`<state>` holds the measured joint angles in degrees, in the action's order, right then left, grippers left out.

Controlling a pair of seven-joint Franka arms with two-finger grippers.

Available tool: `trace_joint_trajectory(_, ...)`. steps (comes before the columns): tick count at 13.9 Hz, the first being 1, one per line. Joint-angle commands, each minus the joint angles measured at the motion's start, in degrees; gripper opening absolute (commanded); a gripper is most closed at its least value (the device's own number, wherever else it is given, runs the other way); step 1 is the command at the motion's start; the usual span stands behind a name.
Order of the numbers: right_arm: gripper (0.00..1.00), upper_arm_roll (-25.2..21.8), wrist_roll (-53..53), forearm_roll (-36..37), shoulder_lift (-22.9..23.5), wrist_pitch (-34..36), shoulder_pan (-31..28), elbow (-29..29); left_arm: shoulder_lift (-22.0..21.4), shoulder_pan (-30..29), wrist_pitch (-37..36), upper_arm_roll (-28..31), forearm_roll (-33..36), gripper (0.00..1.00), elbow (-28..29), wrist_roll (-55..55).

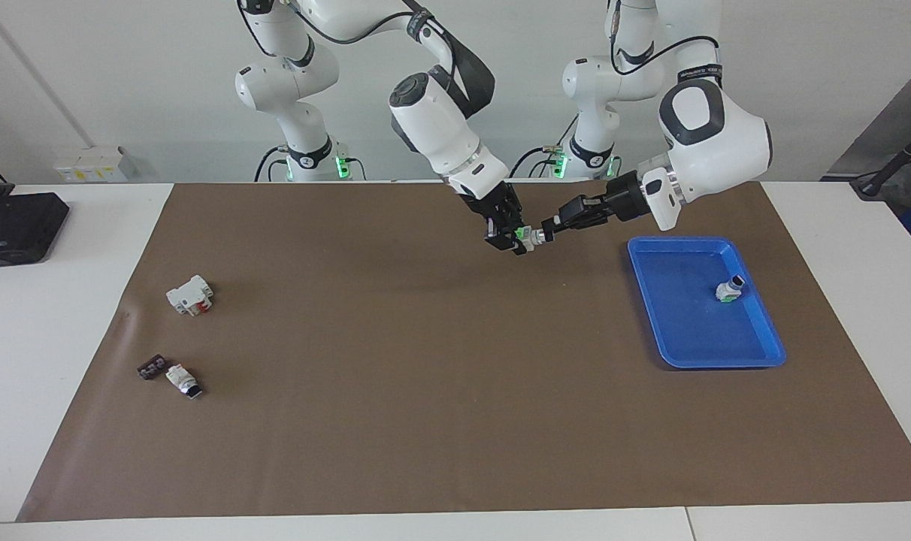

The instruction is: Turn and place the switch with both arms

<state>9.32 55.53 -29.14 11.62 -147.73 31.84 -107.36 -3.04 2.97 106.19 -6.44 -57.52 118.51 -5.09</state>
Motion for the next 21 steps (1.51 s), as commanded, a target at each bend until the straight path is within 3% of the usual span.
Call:
trace_joint_trajectory(1,0.0,0.5,-0.8,-0.6,0.3,-1.1,-0.2,0.7,-0.7,0.8,1.4,0.4,-0.8,0.09,1.2,0.8)
trace_joint_trajectory(5,0.0,0.5,-0.8,-0.6,0.3,-1.1,-0.2,0.7,-0.7,0.8,2.3,0.4,-0.7,0.11,1.2,0.7)
trace_joint_trajectory(7,0.0,0.5,-0.8,-0.6,0.3,-1.1,-0.2,0.7,-0.7,0.8,2.8,0.5,-0.7,0.29,1.5,0.7)
trace_joint_trajectory(10,0.0,0.5,-1.2,-0.7,0.3,-1.6,-0.2,0.7,-0.6,0.7,3.1,0.5,-0.7,0.3,1.5,0.7)
trace_joint_trajectory(12,0.0,0.5,-1.3,-0.7,0.3,-2.2,-0.1,0.7,-0.5,0.7,3.9,0.5,-0.7,0.26,1.5,0.7)
trace_joint_trajectory(14,0.0,0.5,-1.4,-0.7,0.3,-2.2,-0.1,0.7,-0.5,0.7,3.8,0.5,-0.7,0.12,1.5,0.7)
trace_joint_trajectory(17,0.0,0.5,-2.0,-0.7,0.3,-2.3,-0.1,0.7,-0.5,0.8,3.9,0.5,-0.7,0.0,1.5,0.7)
trace_joint_trajectory(21,0.0,0.5,-2.0,-0.7,0.3,-2.3,0.0,0.7,-0.5,0.8,3.9,0.5,-0.4,0.0,1.5,1.9)
